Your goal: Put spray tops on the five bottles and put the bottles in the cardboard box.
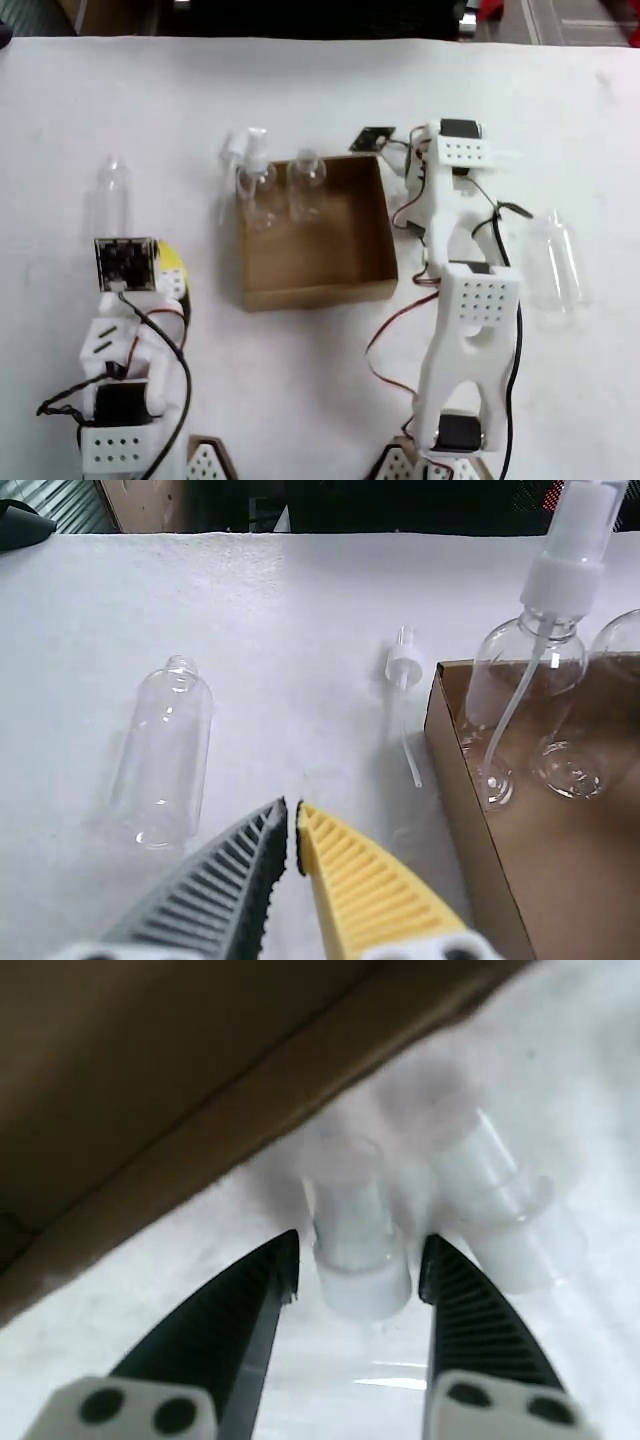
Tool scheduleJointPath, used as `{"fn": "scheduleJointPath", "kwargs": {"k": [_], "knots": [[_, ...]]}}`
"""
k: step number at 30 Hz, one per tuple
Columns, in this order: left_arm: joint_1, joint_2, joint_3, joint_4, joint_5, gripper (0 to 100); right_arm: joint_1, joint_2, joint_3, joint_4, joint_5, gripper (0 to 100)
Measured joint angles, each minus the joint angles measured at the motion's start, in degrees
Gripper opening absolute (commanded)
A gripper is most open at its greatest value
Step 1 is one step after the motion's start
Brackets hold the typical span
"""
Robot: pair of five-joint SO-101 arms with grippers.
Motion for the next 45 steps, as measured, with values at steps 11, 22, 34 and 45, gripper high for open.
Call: {"fn": "scheduleJointPath", "kwargs": {"k": [11, 22, 34, 45], "knots": [[0.00, 0.00, 0.00, 0.00, 0.00, 2, 0.26, 0.09, -0.62, -0.70, 0.53, 4.4], [0.00, 0.00, 0.00, 0.00, 0.00, 2, 0.09, -4.22, -1.76, 1.76, -2.11, 1.8], [0.00, 0.00, 0.00, 0.00, 0.00, 2, 0.09, -20.92, -3.08, 4.22, -7.74, 1.7], [0.00, 0.00, 0.00, 0.00, 0.00, 2, 0.18, -30.15, -3.08, -4.04, -28.84, 1.7]]}}
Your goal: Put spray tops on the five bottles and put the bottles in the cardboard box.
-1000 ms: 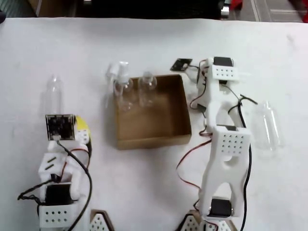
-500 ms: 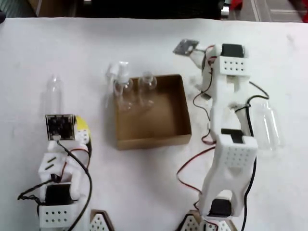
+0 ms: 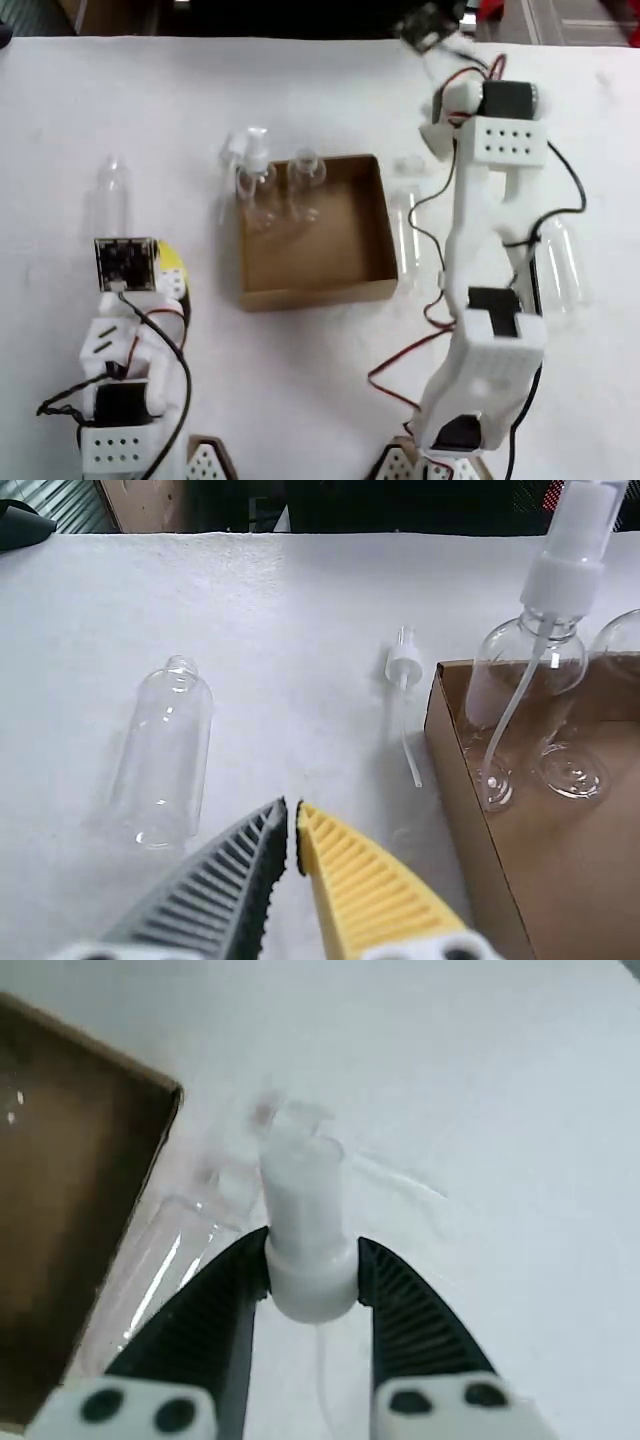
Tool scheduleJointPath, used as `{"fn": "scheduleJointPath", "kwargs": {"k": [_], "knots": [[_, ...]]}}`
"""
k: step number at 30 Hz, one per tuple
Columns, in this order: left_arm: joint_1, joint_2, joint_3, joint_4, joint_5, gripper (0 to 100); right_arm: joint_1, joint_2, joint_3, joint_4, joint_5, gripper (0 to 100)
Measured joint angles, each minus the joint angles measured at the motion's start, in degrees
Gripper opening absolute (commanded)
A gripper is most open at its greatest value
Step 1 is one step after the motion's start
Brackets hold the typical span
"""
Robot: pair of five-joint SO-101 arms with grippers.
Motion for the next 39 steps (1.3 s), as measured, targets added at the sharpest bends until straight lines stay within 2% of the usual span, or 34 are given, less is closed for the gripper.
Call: {"fn": "scheduleJointPath", "kwargs": {"k": [5, 12, 19, 23, 29, 34, 39], "knots": [[0.00, 0.00, 0.00, 0.00, 0.00, 2, 0.00, -8.09, 0.00, -0.18, -10.81, 1.7], [0.00, 0.00, 0.00, 0.00, 0.00, 2, 0.00, -15.74, 0.00, 0.18, -21.54, 1.7], [0.00, 0.00, 0.00, 0.00, 0.00, 2, -0.62, -25.05, 0.00, 5.10, -31.38, 1.7], [0.00, 0.00, 0.00, 0.00, 0.00, 2, -3.87, -29.89, 0.00, 10.37, -35.16, 1.7], [0.00, 0.00, 0.00, 0.00, 0.00, 2, -12.22, -33.14, 3.34, 10.64, -40.44, 1.7], [0.00, 0.00, 0.00, 0.00, 0.00, 2, -16.62, -33.14, 16.00, -0.09, -41.41, 1.7], [0.00, 0.00, 0.00, 0.00, 0.00, 2, -16.97, -33.76, 33.32, -18.55, -41.41, 1.7]]}}
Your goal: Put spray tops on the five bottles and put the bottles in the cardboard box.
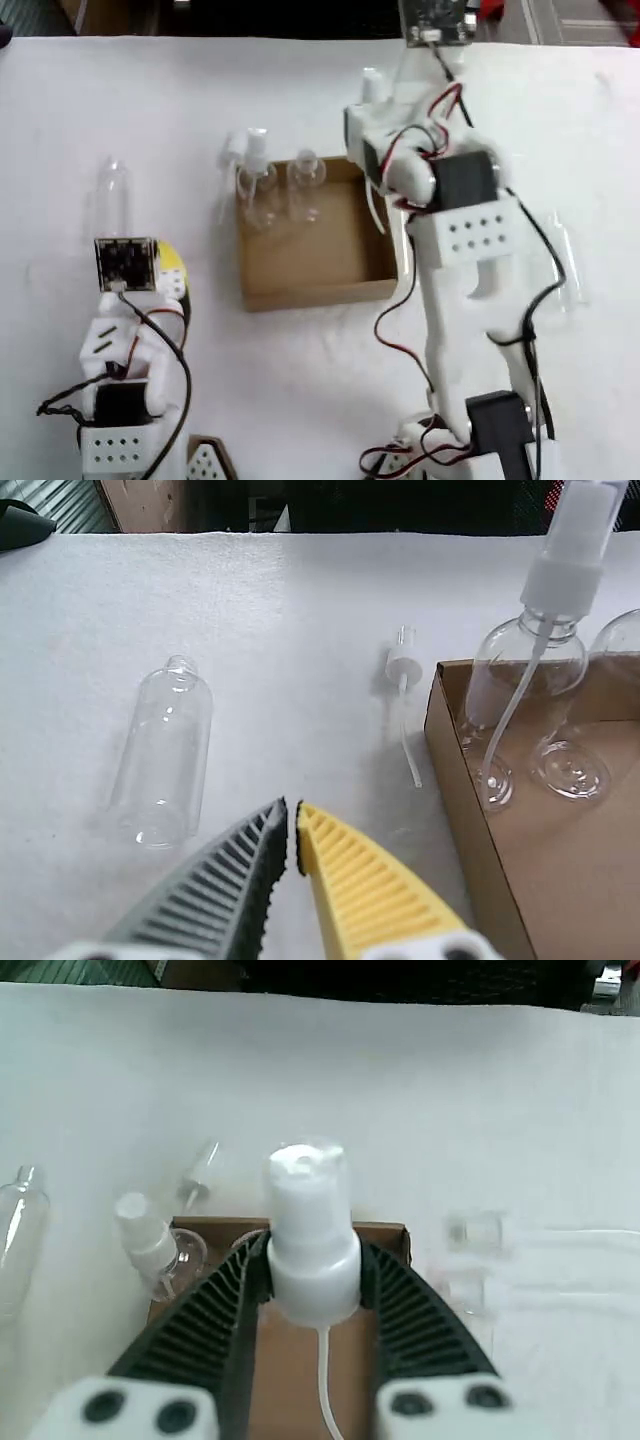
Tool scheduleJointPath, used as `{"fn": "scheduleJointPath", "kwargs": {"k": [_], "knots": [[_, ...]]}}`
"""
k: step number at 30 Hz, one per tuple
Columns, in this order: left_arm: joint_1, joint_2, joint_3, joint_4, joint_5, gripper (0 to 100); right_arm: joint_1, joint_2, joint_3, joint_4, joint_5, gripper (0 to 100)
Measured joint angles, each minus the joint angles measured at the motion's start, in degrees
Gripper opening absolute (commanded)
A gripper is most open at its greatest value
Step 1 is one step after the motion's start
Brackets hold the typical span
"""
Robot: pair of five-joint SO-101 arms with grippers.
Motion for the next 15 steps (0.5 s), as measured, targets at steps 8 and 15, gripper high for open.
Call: {"fn": "scheduleJointPath", "kwargs": {"k": [8, 15], "knots": [[0.00, 0.00, 0.00, 0.00, 0.00, 2, -1.32, -7.91, 21.01, -32.97, -0.62, 1.7], [0.00, 0.00, 0.00, 0.00, 0.00, 2, -8.44, -8.79, 35.87, -63.03, -0.62, 1.6]]}}
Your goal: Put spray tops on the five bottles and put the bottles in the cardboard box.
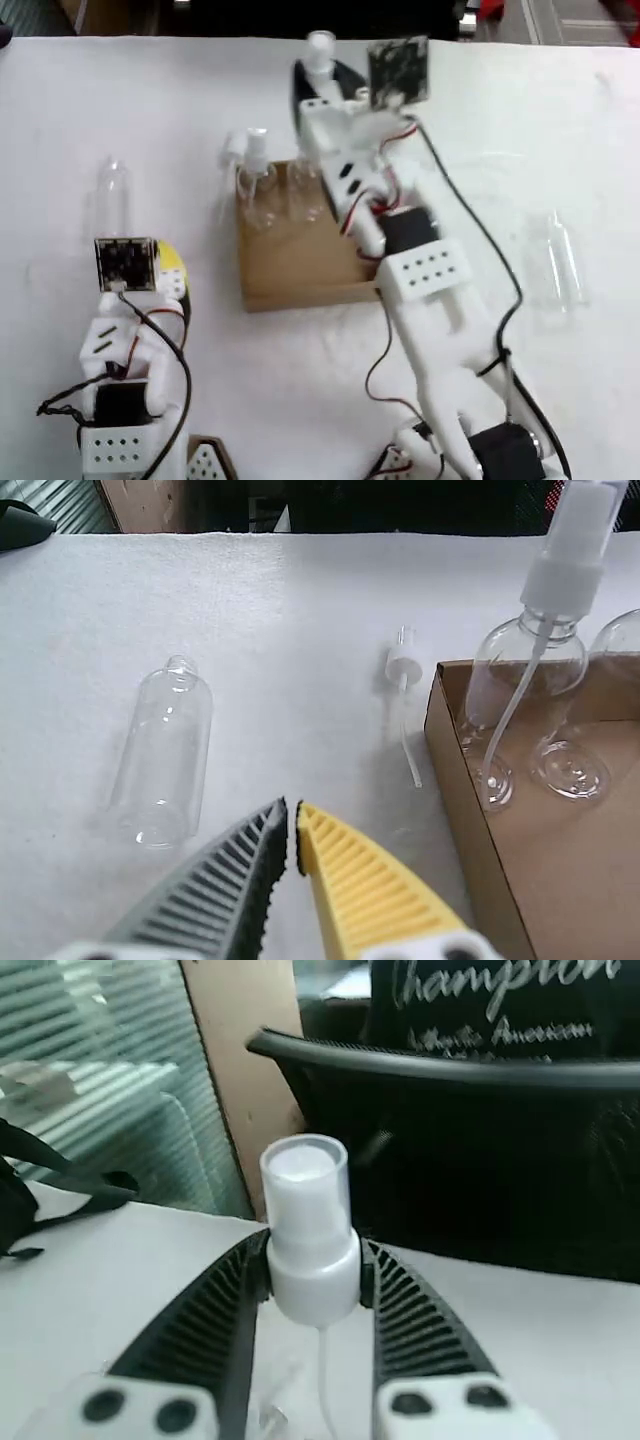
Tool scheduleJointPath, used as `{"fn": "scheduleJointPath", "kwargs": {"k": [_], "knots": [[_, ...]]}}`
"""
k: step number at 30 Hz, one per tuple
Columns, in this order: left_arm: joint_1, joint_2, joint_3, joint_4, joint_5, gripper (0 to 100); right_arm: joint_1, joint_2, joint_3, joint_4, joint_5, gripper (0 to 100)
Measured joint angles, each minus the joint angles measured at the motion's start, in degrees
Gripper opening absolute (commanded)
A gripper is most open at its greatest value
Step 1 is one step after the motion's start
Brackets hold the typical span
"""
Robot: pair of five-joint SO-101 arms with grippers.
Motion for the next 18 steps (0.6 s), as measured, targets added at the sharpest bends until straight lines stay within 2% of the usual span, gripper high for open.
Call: {"fn": "scheduleJointPath", "kwargs": {"k": [3, 6, 14, 18], "knots": [[0.00, 0.00, 0.00, 0.00, 0.00, 2, -1.14, -0.44, 5.98, -10.73, 0.00, 1.6], [0.00, 0.00, 0.00, 0.00, 0.00, 2, -0.88, -0.79, 8.79, -13.80, 0.00, 1.6], [0.00, 0.00, 0.00, 0.00, 0.00, 2, 1.32, -5.89, 9.58, -14.42, 0.00, 1.6], [0.00, 0.00, 0.00, 0.00, 0.00, 2, 0.88, -10.64, 9.58, -8.53, 0.00, 1.6]]}}
